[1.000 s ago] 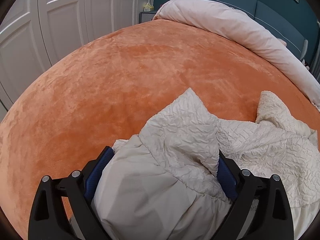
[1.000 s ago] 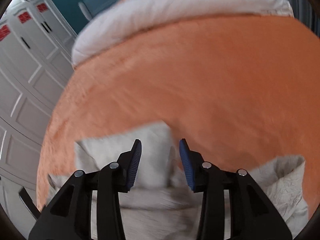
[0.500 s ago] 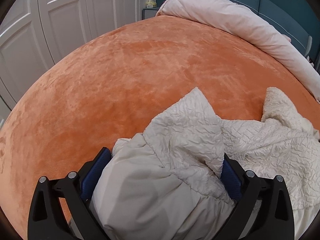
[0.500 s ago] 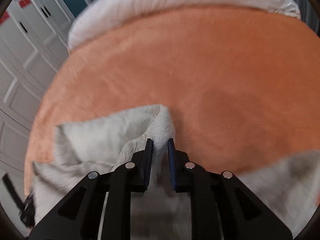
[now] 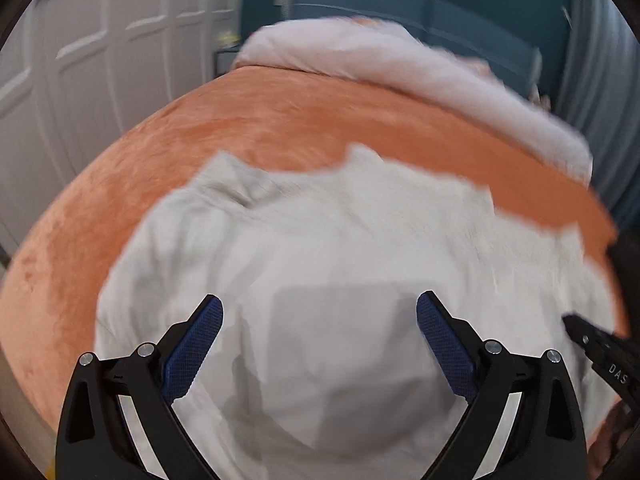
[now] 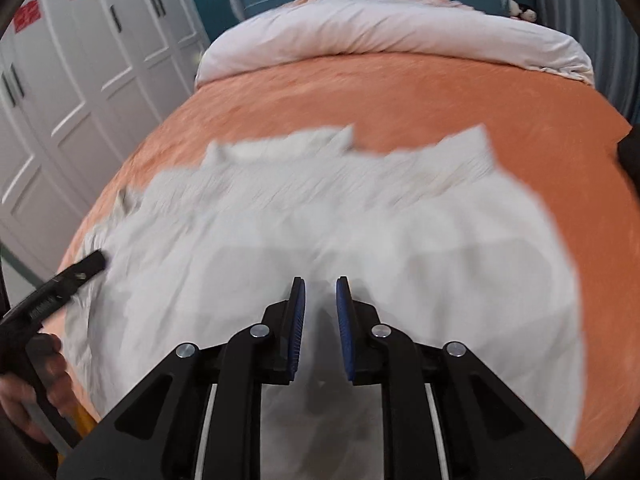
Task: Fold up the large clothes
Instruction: 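Fold the hem toward the collar and release both tools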
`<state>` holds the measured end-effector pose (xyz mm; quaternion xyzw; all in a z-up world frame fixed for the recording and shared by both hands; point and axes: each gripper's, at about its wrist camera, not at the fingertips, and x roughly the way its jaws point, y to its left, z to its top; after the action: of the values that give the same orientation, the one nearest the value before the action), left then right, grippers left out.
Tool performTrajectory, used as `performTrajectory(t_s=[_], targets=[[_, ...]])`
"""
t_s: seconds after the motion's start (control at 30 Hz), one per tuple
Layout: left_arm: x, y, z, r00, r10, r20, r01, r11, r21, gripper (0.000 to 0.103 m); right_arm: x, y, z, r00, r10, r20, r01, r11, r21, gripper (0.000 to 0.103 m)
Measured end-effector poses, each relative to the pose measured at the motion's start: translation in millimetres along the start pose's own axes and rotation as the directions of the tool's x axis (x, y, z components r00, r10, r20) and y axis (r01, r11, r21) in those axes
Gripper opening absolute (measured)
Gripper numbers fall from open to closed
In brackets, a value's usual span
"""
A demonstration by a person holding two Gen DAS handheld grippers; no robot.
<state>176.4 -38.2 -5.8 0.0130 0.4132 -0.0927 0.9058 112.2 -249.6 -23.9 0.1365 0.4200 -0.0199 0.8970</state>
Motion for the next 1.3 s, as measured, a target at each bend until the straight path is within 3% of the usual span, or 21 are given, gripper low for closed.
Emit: performTrajectory(t_s=[0.07, 0.2, 0.37, 0.5, 0.57, 0.67, 0.77, 0.83, 0.9, 0.97, 1.07, 1.17, 1.3], targets=[[10, -10, -16, 0.997, 0.068, -0.033, -0.066, 0.997, 0.046, 0.098, 7, 7, -19, 1.0, -0.024, -0.01, 0.024, 1.0, -0.002, 0.014], [14, 13, -36, 0.995, 0.035, -0.091, -0.038, 0.999, -0.029, 0.098, -9, -3, -44, 0.999, 0.007, -0.031, -0.007, 1.0, 0.009, 0.014], [3, 13, -45, 0.993, 0.088, -0.078, -0.089, 0.996, -0.008, 0.098, -50, -12, -45, 0.999, -0.027, 0.019, 0.026, 0.998, 0.052, 0.016], [-15, 21, -47, 0.995, 0.051, -0.085, -0.058, 0.994, -0.087, 0.098, -27, -37, -68, 0.995, -0.052, -0.084, 0.06, 0.993, 0.099, 0.015], [-31, 28, -47, 0.996, 0.056, -0.064, -0.062, 0.993, -0.096, 0.098, -42, -40, -74, 0.995, -0.066, -0.072, 0.074, 0.991, 0.116, 0.018], [-49, 39, -47, 0.998, 0.055, -0.037, -0.059, 0.993, -0.098, 0.098, -71, -29, -74, 1.0, -0.019, -0.003, 0.019, 0.993, 0.119, 0.019], [-52, 48, -49, 0.994, 0.097, -0.049, -0.101, 0.991, -0.09, 0.098, -82, -3, -69, 0.999, 0.018, 0.027, -0.02, 0.998, 0.06, 0.02], [-53, 51, -51, 0.99, 0.133, -0.054, -0.137, 0.987, -0.086, 0.096, -72, 14, -69, 1.0, 0.029, -0.002, -0.029, 0.999, 0.015, 0.021], [-54, 55, -56, 0.989, 0.13, -0.073, -0.136, 0.986, -0.095, 0.096, -43, 31, -79, 0.996, 0.02, -0.085, -0.023, 0.999, -0.033, 0.022], [-56, 61, -58, 0.988, 0.129, -0.081, -0.137, 0.985, -0.106, 0.096, -29, 36, -88, 0.994, -0.019, -0.104, 0.012, 0.998, -0.062, 0.022], [-62, 69, -60, 0.988, 0.134, -0.077, -0.142, 0.984, -0.108, 0.096, -37, 39, -75, 0.994, -0.02, -0.112, 0.015, 0.999, -0.041, 0.023], [-66, 78, -61, 0.989, 0.128, -0.073, -0.137, 0.982, -0.13, 0.096, -59, 55, -55, 0.999, -0.002, -0.047, -0.001, 0.998, -0.064, 0.023], [-68, 92, -60, 0.989, 0.118, -0.086, -0.132, 0.975, -0.178, 0.096, -55, 76, -18, 0.999, 0.043, -0.03, -0.045, 0.995, -0.084, 0.023]])
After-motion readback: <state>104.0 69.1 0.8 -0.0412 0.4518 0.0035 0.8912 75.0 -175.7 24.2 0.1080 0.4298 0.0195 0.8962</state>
